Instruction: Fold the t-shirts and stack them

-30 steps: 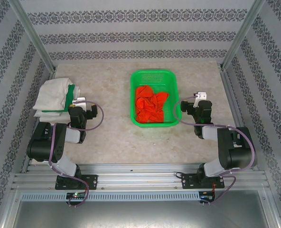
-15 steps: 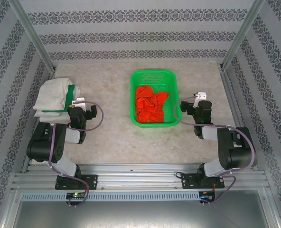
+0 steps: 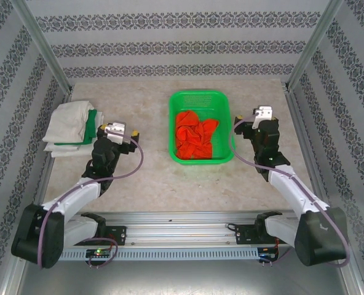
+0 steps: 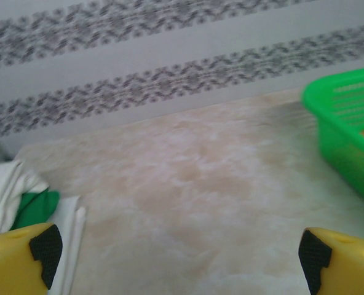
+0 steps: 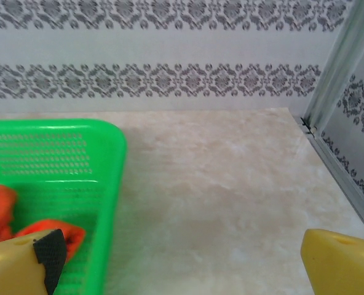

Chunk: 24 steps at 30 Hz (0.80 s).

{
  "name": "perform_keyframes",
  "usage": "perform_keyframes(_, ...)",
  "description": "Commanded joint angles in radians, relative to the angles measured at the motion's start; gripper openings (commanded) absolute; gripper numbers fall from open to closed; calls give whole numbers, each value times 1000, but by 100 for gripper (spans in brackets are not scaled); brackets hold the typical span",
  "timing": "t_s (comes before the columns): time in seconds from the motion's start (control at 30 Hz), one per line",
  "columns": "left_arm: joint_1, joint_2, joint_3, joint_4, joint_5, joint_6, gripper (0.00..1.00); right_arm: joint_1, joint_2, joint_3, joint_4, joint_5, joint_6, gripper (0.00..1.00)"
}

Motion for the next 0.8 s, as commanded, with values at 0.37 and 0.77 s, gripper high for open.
perform_keyframes(0.37,-117,-349,-58,-386,178,-14,100,498,426,559,-544,172,216,98)
perform_keyframes(0.77,-119,-440,-139,-414,141,-15,100,576,896,1000,-789,141,438,81)
